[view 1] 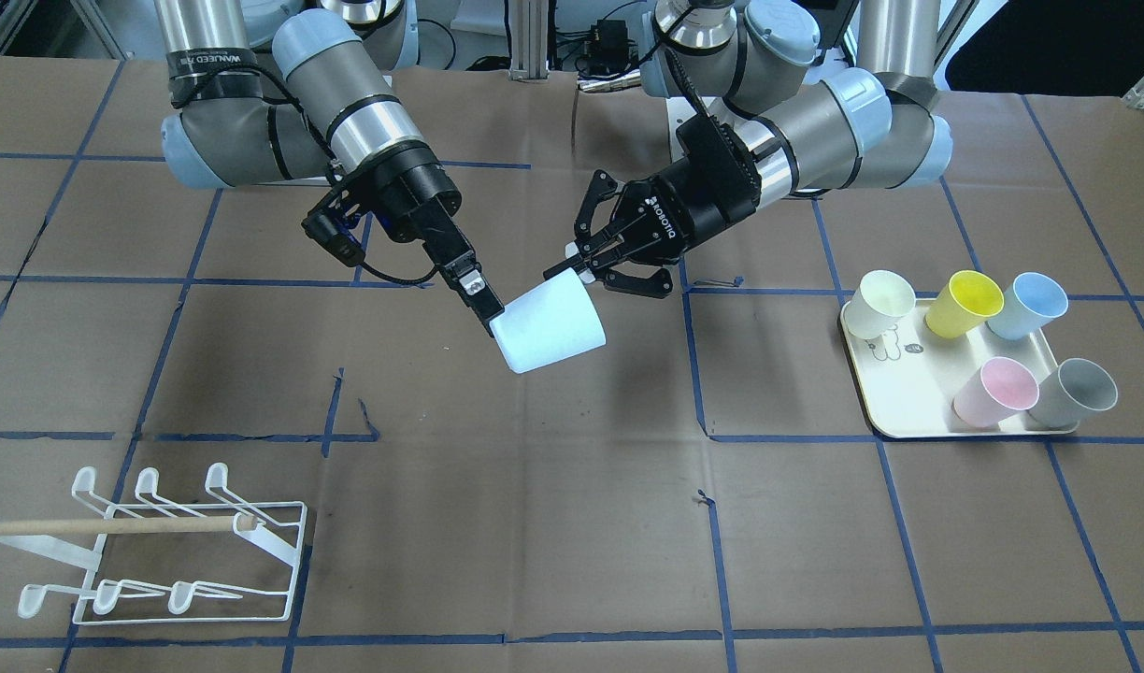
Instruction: Transfer IKEA cup to right arm and place on rack
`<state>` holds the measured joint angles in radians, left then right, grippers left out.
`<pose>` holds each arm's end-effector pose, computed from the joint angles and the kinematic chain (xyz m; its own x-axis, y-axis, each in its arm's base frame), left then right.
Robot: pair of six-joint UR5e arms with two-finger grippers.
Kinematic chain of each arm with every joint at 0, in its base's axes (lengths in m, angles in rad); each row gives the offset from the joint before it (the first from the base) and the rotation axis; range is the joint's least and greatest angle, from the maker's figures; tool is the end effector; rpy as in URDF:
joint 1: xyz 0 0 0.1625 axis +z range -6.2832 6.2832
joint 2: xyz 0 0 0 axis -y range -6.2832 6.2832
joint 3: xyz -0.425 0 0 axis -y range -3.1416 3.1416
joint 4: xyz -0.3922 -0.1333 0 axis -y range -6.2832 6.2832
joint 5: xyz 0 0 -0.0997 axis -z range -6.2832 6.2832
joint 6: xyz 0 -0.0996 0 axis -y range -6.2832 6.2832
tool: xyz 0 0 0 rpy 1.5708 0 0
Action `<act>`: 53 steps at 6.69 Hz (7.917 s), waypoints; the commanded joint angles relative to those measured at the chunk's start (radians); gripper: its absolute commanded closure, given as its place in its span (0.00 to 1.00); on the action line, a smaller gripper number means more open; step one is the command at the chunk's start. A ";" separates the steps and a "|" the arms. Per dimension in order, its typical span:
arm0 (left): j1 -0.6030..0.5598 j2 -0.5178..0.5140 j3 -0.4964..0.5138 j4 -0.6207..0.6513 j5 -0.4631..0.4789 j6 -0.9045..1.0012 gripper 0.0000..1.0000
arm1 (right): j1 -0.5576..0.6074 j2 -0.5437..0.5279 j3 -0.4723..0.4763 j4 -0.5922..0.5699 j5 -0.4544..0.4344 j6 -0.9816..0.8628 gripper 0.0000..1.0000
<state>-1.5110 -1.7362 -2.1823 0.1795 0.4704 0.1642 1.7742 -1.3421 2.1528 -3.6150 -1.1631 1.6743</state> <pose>-0.1952 -0.4555 0.3638 -0.4953 0.7908 0.3595 0.0480 0.4381 -0.8976 0.2674 -0.4409 0.3560 0.0186 0.3794 -0.9250 0.8260 0.5154 0.2280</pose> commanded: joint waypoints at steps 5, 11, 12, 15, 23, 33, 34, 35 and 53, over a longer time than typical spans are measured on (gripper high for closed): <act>0.000 0.001 0.001 0.000 0.000 -0.012 0.89 | 0.031 0.064 -0.087 0.027 -0.004 0.002 0.00; 0.000 0.001 0.002 0.000 0.000 -0.012 0.84 | 0.031 0.066 -0.087 0.029 -0.004 0.008 0.37; 0.000 0.000 0.007 0.002 0.002 -0.028 0.60 | 0.031 0.066 -0.088 0.030 -0.004 0.007 0.43; 0.008 0.001 0.013 0.000 0.007 -0.095 0.01 | 0.031 0.066 -0.088 0.030 -0.003 0.008 0.48; 0.152 0.024 0.184 -0.287 0.470 -0.198 0.00 | -0.103 0.119 -0.183 0.018 -0.067 -0.366 0.77; 0.096 0.113 0.698 -1.834 1.131 -0.044 0.00 | -0.281 0.251 -0.312 0.030 -0.306 -1.508 0.83; 0.212 0.179 0.628 -1.836 1.131 0.103 0.00 | -0.300 0.256 -0.312 0.033 -0.305 -1.568 0.83; 0.321 0.235 0.539 -1.830 1.128 0.242 0.00 | -0.324 0.268 -0.312 0.032 -0.302 -1.584 0.83; 0.514 0.179 -0.087 -1.084 1.133 0.385 0.95 | -0.270 0.200 -0.265 0.018 -0.293 -1.517 0.00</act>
<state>-0.9982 -1.5568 -2.2794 -0.9016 1.6030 0.5481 1.4859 -1.0970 1.8564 -3.5973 -1.4578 0.1024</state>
